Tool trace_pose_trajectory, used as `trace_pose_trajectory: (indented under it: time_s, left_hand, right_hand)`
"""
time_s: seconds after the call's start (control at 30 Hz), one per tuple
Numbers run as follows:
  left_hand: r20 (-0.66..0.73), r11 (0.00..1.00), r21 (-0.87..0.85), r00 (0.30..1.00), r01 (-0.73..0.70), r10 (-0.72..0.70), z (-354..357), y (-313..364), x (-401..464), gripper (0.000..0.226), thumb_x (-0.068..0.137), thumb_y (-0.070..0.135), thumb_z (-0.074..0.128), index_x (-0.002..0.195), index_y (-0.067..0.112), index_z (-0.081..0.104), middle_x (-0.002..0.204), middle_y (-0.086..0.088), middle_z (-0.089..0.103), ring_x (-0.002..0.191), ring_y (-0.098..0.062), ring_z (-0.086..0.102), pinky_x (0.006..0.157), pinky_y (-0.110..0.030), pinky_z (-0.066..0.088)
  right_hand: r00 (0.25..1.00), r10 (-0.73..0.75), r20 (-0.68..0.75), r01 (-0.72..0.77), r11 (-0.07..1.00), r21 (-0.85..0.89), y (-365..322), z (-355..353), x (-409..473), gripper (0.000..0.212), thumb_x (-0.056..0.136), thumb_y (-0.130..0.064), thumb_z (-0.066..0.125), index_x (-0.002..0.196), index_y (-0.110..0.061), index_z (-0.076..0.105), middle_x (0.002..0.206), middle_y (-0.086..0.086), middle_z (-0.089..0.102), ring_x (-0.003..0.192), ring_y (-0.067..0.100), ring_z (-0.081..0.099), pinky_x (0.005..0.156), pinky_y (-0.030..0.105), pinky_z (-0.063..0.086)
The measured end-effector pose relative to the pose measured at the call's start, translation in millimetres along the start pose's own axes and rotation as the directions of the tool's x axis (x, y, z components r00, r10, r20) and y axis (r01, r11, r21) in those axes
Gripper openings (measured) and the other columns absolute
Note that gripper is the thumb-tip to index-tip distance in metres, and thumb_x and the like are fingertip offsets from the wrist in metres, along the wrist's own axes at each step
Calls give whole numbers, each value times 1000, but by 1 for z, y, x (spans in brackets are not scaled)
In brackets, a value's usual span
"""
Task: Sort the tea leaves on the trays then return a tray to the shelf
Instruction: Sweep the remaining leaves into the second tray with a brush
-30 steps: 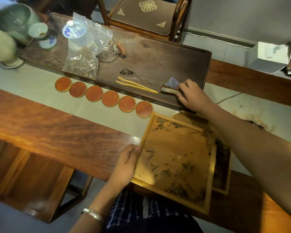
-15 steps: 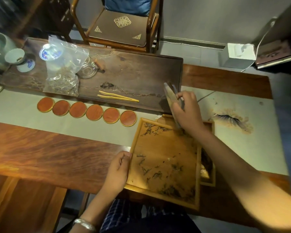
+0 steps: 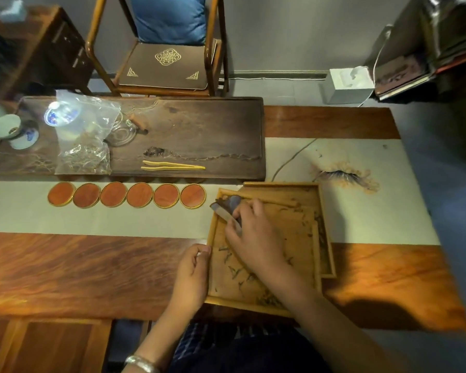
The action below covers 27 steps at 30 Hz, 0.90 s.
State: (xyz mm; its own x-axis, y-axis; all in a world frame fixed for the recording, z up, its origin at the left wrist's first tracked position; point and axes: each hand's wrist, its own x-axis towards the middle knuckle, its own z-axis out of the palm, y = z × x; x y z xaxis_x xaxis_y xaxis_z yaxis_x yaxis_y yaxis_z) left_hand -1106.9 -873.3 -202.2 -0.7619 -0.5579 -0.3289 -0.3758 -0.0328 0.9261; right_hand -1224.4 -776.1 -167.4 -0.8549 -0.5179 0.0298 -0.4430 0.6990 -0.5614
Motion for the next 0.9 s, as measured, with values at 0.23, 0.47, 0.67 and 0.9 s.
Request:
trace_pose_trajectory:
  time_s: [0.23,0.47,0.67,0.9]
  left_hand:
    - [12,1000,-13,1000,-6,7,4,-2,-12,28,101,10,40,82,4,59,66,6,63,61,-4,57,57,-15,45]
    - [19,1000,-5,1000,-7,7,6,0,-17,29,101,12,41,78,9,59,65,9,63,61,-1,56,57,-12,43]
    - [17,1000,10,1000,-10,10,6,-2,-19,30,101,15,41,77,7,57,63,6,59,60,-4,54,57,-15,44]
    - [19,999,30,1000,9,-10,6,-4,-21,30,102,15,40,80,8,60,68,4,63,64,-5,58,60,-14,45]
  right_hand:
    - [995,-42,-94,25,985,-173,-1,15,-8,25,86,-40,60,91,-16,60,89,5,55,82,17,51,66,28,44]
    - [997,-25,-67,15,988,-155,-3,18,-6,34,88,-22,63,121,-17,60,108,11,58,93,24,58,70,32,50]
    - [999,-2,36,10,977,-214,-5,21,0,37,96,-25,48,133,-21,51,119,10,52,103,24,52,78,32,46]
    - [997,49,54,-36,976,-213,4,18,3,35,97,-25,42,131,-21,50,117,7,48,102,21,49,79,30,46]
